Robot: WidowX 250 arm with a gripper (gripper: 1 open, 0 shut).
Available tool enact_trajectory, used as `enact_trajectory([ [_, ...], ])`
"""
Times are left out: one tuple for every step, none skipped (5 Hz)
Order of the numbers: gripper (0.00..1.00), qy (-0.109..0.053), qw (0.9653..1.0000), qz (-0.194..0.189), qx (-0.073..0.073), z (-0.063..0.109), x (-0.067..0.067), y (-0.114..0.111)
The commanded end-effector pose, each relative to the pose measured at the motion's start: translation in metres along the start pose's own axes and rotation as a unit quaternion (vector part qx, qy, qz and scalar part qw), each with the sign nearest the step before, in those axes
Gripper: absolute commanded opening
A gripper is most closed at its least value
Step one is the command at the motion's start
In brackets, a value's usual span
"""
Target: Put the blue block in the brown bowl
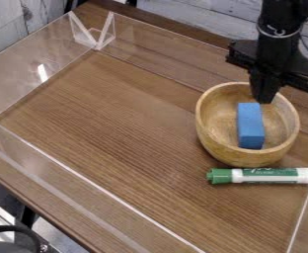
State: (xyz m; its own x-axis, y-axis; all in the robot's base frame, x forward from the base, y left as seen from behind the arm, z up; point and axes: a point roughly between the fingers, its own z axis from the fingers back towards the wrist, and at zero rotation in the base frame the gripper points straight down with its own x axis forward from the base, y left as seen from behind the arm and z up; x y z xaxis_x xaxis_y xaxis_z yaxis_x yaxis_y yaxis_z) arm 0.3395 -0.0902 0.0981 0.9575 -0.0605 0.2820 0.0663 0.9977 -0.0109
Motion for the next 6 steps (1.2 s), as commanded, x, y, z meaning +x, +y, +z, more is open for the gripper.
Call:
enact_trajectory([
  [1.00,-0.054,0.9983,-0.013,-0.015,0.024,0.019,-0.009],
  [1.00,-0.057,0.9980,-0.021,-0.019,0.019,0.018,-0.012],
  [1.00,-0.057,0.9978,-0.026,-0.020,0.015,0.017,-0.014],
  [1.00,-0.057,0.9976,-0.031,-0.021,0.010,0.015,-0.016],
  [1.00,-0.058,0.9975,-0.035,-0.022,0.004,0.013,-0.018],
  [1.00,-0.059,0.9974,-0.037,-0.021,-0.002,0.011,-0.020],
])
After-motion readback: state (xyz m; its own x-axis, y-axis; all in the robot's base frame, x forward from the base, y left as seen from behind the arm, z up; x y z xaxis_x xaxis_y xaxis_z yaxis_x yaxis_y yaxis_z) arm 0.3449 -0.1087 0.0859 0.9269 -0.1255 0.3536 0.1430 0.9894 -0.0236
